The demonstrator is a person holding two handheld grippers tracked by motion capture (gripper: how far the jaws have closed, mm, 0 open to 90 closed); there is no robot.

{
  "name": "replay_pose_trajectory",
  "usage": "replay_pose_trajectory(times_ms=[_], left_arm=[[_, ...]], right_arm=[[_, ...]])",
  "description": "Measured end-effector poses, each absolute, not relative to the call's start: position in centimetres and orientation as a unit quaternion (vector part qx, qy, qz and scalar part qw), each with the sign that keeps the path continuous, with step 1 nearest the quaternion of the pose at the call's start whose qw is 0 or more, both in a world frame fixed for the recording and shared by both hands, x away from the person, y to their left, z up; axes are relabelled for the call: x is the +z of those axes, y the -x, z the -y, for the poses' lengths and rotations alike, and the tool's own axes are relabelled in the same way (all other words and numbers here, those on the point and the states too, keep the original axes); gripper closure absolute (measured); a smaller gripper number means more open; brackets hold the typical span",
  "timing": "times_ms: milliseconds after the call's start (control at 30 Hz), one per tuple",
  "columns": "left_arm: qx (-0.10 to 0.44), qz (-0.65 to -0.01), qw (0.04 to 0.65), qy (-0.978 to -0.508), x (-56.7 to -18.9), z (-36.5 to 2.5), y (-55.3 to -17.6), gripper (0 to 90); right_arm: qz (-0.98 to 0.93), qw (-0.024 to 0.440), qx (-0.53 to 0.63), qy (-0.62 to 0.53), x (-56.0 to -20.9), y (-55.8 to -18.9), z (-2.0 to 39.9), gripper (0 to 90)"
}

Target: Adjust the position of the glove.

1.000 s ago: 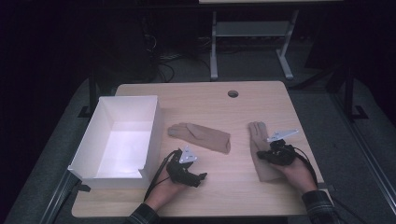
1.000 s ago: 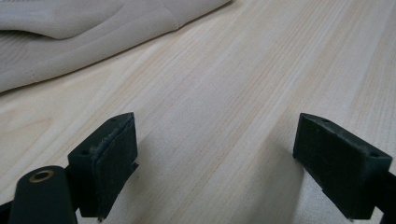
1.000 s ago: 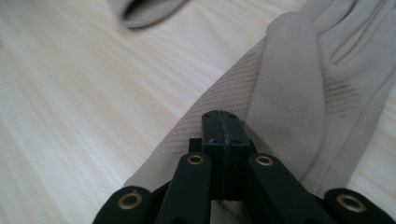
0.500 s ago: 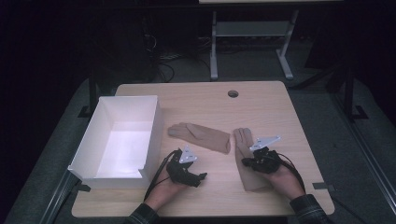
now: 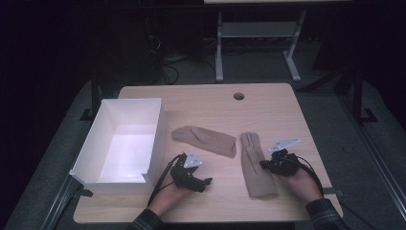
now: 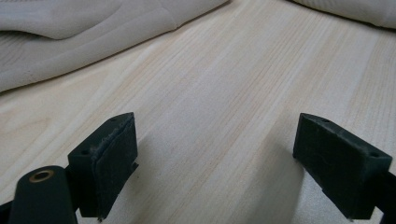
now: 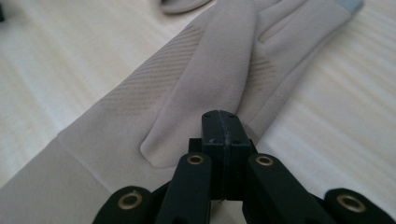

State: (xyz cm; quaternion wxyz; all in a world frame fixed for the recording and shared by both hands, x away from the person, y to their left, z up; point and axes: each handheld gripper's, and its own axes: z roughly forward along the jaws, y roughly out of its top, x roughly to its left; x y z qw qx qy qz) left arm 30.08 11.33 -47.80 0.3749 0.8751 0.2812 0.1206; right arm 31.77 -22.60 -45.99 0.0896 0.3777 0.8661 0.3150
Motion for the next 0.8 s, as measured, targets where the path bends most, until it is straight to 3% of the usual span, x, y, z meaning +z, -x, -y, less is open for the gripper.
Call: replay_pose_trajectory(times_ms=[400,533,567,667,800], left_arm=[[0.120,-0.278,0.370,-0.878,-47.8,-11.4,-30.1,13.1],[0.118,-0.280,0.371,-0.878,-47.8,-11.4,-30.1,13.1],[0.118,-0.280,0.371,-0.878,-47.8,-11.4,-30.1,13.1],[0.117,-0.279,0.371,-0.878,-47.8,-11.4,-30.1,13.1],[0.117,-0.280,0.368,-0.879,-47.7,-11.3,-30.1,13.1]], right_arm=[[-0.874,0.079,0.321,-0.356,-45.7,-29.6,22.4,87.0],[-0.855,0.106,0.337,-0.379,-45.7,-30.3,23.6,65.2],[-0.855,0.106,0.337,-0.379,-45.7,-30.3,23.6,65.2],[-0.840,0.126,0.347,-0.396,-46.0,-31.0,24.7,49.5],[-0.824,0.153,0.347,-0.420,-46.6,-31.9,26.0,38.9]])
